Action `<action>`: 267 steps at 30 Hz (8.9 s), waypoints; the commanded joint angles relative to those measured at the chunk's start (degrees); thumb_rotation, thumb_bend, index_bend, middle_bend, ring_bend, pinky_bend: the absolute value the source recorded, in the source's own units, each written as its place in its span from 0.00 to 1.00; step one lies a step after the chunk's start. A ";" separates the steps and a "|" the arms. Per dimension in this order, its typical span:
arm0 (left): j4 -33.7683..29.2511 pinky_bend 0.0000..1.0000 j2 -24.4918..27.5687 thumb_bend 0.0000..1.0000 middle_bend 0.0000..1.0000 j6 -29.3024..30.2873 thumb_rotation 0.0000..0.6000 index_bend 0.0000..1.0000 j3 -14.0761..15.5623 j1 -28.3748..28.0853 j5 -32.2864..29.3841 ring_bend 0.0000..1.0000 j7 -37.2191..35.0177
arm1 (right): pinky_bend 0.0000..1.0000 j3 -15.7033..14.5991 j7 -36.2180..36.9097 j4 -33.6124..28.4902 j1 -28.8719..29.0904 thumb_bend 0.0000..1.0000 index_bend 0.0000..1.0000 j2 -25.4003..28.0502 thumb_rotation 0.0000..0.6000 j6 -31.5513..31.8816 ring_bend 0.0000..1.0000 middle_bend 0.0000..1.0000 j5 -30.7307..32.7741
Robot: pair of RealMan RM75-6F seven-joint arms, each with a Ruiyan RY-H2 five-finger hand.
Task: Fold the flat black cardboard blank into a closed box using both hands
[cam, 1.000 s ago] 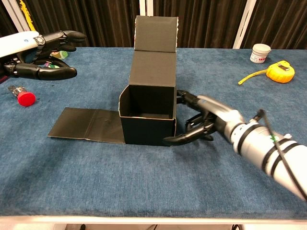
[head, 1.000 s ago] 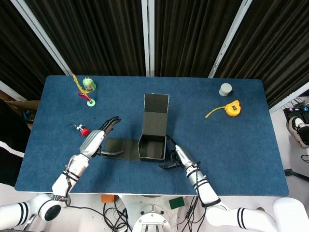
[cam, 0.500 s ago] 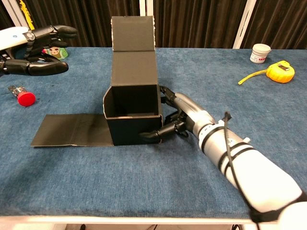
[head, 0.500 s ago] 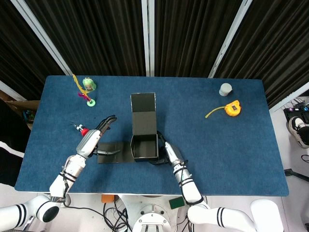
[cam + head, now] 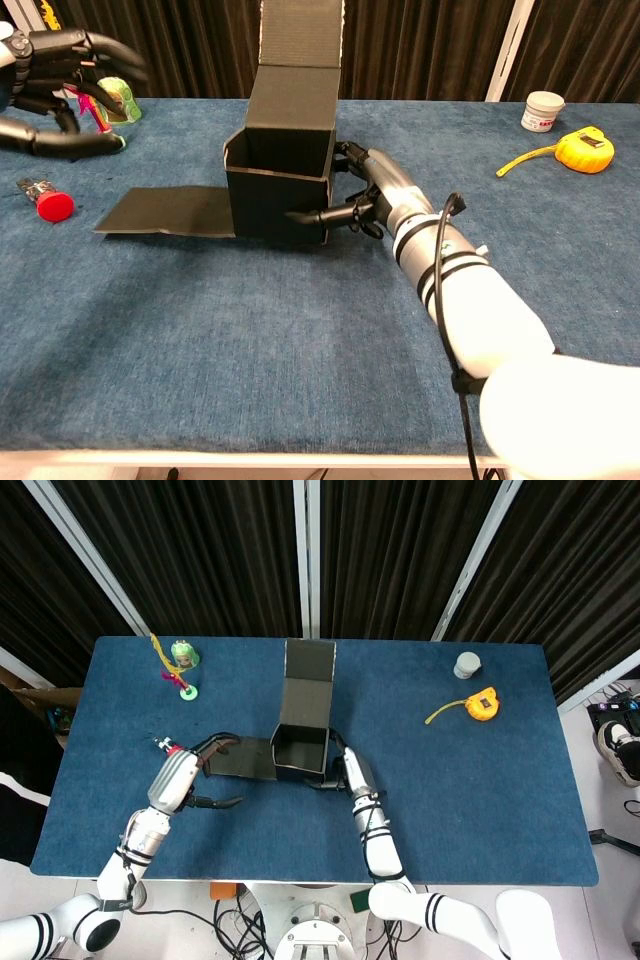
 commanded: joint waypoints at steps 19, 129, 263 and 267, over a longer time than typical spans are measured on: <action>12.38 0.99 -7.13 0.19 0.27 -1.24 1.00 0.27 2.05 -2.68 8.14 0.67 13.62 | 1.00 0.95 23.68 -28.15 -8.32 0.46 0.39 25.70 1.00 -11.82 0.80 0.46 -2.69; 30.83 0.99 -16.71 0.20 0.47 -3.44 1.00 0.49 9.43 -18.49 18.84 0.70 24.49 | 1.00 -21.32 29.21 0.46 -4.44 0.32 0.26 18.11 1.00 3.57 0.77 0.34 -24.54; 14.90 0.99 -13.78 0.06 0.54 -23.35 1.00 0.50 -1.72 -17.82 -7.41 0.69 -30.57 | 1.00 5.86 2.37 -23.60 8.80 0.04 0.03 25.95 1.00 -6.97 0.69 0.25 19.01; 16.73 0.99 -14.54 0.06 0.54 -25.63 1.00 0.50 -1.86 -17.97 -9.12 0.69 -29.81 | 1.00 5.20 2.10 -29.56 8.40 0.02 0.03 28.27 1.00 -8.52 0.70 0.27 16.87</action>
